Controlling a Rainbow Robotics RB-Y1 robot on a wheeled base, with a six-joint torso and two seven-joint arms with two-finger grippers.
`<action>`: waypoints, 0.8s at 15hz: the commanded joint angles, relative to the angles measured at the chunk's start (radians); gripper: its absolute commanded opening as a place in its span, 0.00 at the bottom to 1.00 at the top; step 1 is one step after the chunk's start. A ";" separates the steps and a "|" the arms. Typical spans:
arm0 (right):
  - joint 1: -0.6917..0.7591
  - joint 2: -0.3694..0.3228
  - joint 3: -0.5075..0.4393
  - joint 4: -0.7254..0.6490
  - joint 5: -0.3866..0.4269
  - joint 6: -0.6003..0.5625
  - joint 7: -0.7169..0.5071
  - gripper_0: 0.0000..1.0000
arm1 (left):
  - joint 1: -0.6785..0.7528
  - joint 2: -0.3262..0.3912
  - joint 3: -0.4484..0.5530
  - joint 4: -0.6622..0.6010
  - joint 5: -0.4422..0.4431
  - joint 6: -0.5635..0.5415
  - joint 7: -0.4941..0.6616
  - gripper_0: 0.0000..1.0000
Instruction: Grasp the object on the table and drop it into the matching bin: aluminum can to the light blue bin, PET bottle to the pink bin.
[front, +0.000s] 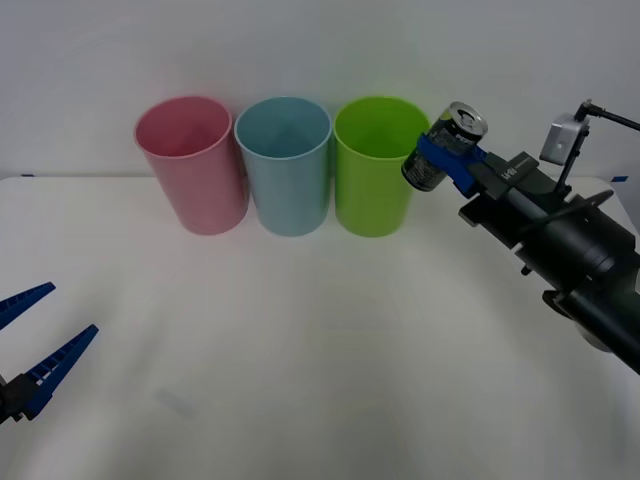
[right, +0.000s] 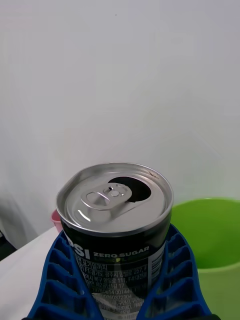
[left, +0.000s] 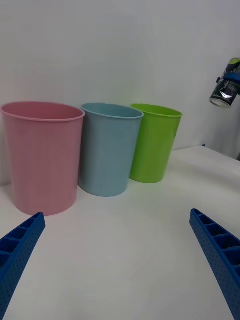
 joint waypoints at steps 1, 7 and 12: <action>-0.124 0.000 0.072 0.042 0.059 0.054 -0.053 0.00 | 0.000 0.000 0.000 0.000 0.000 0.000 0.000 1.00; -0.406 0.120 0.221 0.291 0.100 0.192 -0.042 0.00 | 0.000 0.000 0.000 0.000 0.000 0.000 0.000 1.00; -0.593 0.298 0.221 0.539 0.214 0.290 -0.025 0.00 | 0.000 0.000 0.000 0.000 0.000 0.000 0.000 1.00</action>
